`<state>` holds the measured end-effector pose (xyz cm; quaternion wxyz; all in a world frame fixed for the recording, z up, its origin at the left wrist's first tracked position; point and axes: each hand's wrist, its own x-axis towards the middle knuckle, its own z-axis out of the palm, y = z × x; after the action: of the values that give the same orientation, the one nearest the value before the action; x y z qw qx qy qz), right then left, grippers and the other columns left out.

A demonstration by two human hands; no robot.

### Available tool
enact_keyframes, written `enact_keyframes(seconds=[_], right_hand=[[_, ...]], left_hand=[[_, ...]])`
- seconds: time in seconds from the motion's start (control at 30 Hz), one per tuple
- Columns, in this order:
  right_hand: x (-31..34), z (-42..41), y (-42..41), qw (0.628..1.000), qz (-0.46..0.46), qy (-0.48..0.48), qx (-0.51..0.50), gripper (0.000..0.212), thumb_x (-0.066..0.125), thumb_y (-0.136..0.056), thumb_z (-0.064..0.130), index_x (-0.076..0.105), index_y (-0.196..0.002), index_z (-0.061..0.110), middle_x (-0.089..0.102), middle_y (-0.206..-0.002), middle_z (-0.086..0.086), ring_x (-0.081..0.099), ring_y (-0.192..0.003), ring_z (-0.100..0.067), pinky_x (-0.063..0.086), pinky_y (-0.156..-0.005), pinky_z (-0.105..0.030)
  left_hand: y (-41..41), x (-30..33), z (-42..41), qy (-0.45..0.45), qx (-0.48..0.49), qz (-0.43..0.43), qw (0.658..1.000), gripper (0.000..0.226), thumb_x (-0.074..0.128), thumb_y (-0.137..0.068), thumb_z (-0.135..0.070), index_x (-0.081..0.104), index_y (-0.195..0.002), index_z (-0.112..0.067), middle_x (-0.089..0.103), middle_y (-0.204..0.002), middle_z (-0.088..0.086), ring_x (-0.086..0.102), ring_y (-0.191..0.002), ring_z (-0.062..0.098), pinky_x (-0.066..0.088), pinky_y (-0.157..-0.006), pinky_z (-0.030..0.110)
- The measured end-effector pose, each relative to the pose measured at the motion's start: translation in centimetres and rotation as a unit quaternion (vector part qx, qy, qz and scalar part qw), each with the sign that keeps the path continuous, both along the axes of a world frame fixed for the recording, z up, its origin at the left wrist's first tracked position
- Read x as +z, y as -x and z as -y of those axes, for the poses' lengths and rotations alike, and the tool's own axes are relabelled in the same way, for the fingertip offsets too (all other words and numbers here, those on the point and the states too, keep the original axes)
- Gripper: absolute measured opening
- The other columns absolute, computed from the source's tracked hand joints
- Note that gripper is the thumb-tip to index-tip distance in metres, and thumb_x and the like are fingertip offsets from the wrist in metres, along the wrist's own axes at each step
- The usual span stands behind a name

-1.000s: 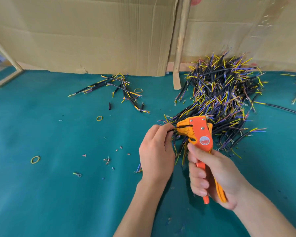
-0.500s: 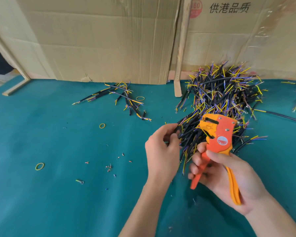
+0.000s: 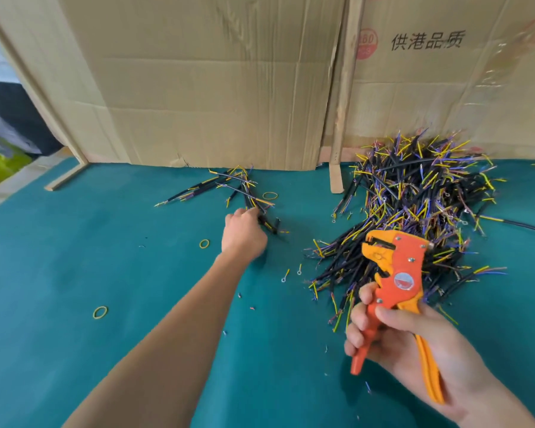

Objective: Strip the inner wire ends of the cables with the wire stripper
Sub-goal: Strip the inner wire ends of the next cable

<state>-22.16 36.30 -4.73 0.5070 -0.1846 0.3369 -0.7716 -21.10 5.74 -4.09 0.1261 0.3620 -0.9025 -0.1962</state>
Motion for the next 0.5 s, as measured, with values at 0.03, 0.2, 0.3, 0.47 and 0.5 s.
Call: enact_keyframes(seconds=[0.03,0.2,0.3,0.47,0.5], right_hand=[[0.1,0.1,-0.2,1.000,-0.003,-0.007,0.002,0.034,0.082,-0.079,0.007,0.063,-0.107,0.007,0.054,-0.088,-0.022,0.057,-0.078,-0.040,0.053,-0.076,-0.053],[0.5,0.4,-0.9,0.999,-0.011,-0.042,0.004,0.035,0.082,-0.075,0.006,0.064,-0.105,0.004,0.053,-0.086,-0.023,0.056,-0.076,-0.040,0.054,-0.075,-0.054],[0.5,0.4,-1.0,0.998,-0.013,-0.057,0.001,0.035,0.082,-0.075,0.006,0.064,-0.105,0.003,0.054,-0.087,-0.023,0.056,-0.077,-0.041,0.054,-0.075,-0.054],[0.5,0.4,-0.9,0.997,-0.014,-0.075,-0.002,0.037,0.081,-0.074,0.006,0.064,-0.106,0.003,0.054,-0.088,-0.024,0.056,-0.077,-0.041,0.054,-0.075,-0.054],[0.5,0.4,-0.9,0.997,-0.016,-0.077,-0.003,0.037,0.082,-0.074,0.006,0.064,-0.106,0.003,0.054,-0.088,-0.024,0.056,-0.077,-0.042,0.053,-0.075,-0.054]], left_hand=[[-0.2,-0.6,0.4,0.008,-0.016,-0.009,1.000,0.043,0.046,-0.093,-0.005,0.063,-0.131,-0.016,0.058,-0.128,0.018,0.048,-0.123,0.040,0.043,-0.103,0.043],[-0.6,-1.4,1.0,0.093,-0.097,0.010,0.991,0.043,0.051,-0.097,-0.016,0.059,-0.136,-0.033,0.053,-0.129,0.011,0.042,-0.124,0.034,0.042,-0.104,0.047],[-0.1,-0.8,1.1,0.121,-0.131,0.031,0.984,0.033,0.056,-0.100,-0.027,0.063,-0.132,-0.033,0.050,-0.126,0.008,0.041,-0.123,0.032,0.043,-0.102,0.046],[1.0,0.3,0.6,0.227,-0.234,0.048,0.944,0.022,0.059,-0.099,-0.020,0.068,-0.117,-0.027,0.054,-0.122,0.004,0.045,-0.119,0.028,0.039,-0.097,0.038],[1.2,0.5,0.5,0.240,-0.249,0.041,0.937,0.019,0.058,-0.099,-0.019,0.068,-0.114,-0.024,0.057,-0.120,0.003,0.046,-0.117,0.027,0.039,-0.095,0.036]])
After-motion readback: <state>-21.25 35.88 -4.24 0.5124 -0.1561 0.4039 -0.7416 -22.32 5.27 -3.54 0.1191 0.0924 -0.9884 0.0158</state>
